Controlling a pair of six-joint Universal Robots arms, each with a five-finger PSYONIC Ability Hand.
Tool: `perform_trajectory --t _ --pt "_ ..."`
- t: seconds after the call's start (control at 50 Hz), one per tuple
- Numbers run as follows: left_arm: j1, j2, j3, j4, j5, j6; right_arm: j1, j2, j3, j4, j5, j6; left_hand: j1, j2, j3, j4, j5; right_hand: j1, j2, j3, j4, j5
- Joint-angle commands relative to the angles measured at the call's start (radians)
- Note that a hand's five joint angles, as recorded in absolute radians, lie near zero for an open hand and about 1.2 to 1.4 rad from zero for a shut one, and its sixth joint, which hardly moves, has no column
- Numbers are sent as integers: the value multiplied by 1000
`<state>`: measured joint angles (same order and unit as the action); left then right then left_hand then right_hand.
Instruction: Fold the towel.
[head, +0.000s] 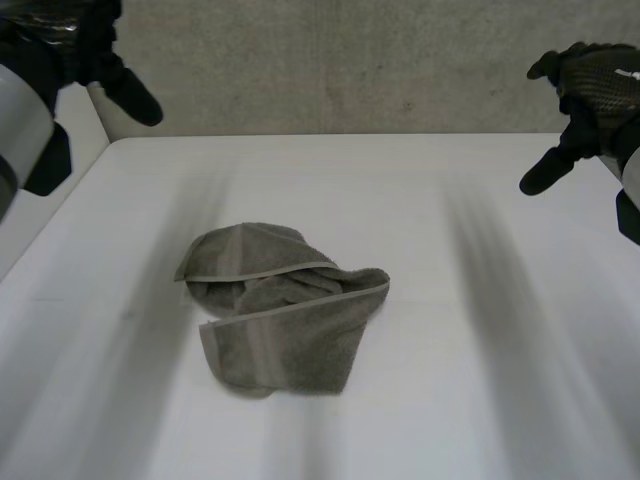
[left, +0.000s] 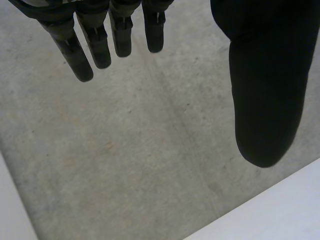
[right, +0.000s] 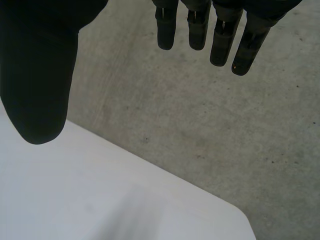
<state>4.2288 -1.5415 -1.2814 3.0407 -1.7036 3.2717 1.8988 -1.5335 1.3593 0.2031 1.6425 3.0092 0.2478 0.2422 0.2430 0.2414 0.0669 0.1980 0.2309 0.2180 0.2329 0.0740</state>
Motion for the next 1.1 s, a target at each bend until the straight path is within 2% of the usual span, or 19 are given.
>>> perform_trajectory --t 0.02,0.24,0.48,0.58,0.62,0.64,0.68,0.72,0.74,0.78,0.8,0.84,0.96,1.1 --pt "56 11 8 -115 51 -13 -7 -4 -32 24 -7 48 -55 -49 -50 -48 -48 -23 -56 -43 -58 -74" --pt "148 9 -21 -172 153 -107 -9 -5 -35 27 -15 40 -52 -46 -47 -46 -46 -23 -56 -43 -58 -74" --pt "158 7 -76 -163 160 -104 0 -2 -28 25 -33 31 -31 -26 -27 -25 -25 -23 -56 -43 -58 -74" --pt "178 -9 -116 -152 165 -107 5 32 -16 22 -93 33 -34 -29 -30 -28 -28 -23 -56 -43 -58 -74" --pt "192 -37 -166 -94 173 -107 11 120 -26 22 -163 37 -31 -26 -27 -25 -25 -23 -56 -43 -58 -74" --pt "192 -37 -167 -94 173 -107 11 121 -26 22 -164 37 -31 -26 -27 -25 -25 -23 -56 -43 -58 -74" --pt "198 -57 -197 -49 176 -106 32 215 -42 22 -214 52 -31 -26 -27 -25 -25 -23 -56 -43 -58 -74" --pt "201 -104 -258 50 180 -104 55 261 -51 16 -228 65 -17 -11 -12 -10 -10 -23 -56 -43 -58 -74" --pt "201 -104 -259 50 180 -104 55 262 -51 16 -228 65 -17 -11 -12 -10 -10 -23 -56 -43 -58 -74" --pt "198 -161 -303 134 180 -99 106 370 -92 12 -231 106 -2 4 3 4 4 -23 -56 -43 -58 -74" --pt "198 -161 -303 135 180 -99 106 371 -92 12 -231 106 -2 4 3 4 4 -23 -56 -43 -58 -74" --pt "197 -244 -315 174 182 -96 137 479 -143 15 -230 147 10 15 14 16 16 -23 -56 -43 -58 -74" --pt "195 -367 -314 181 182 -96 155 598 -195 2 -233 192 10 15 14 16 16 -19 -52 -39 -54 -70" --pt "195 -514 -302 222 180 -47 195 723 -258 -105 -225 200 27 33 32 34 34 183 150 163 148 133"
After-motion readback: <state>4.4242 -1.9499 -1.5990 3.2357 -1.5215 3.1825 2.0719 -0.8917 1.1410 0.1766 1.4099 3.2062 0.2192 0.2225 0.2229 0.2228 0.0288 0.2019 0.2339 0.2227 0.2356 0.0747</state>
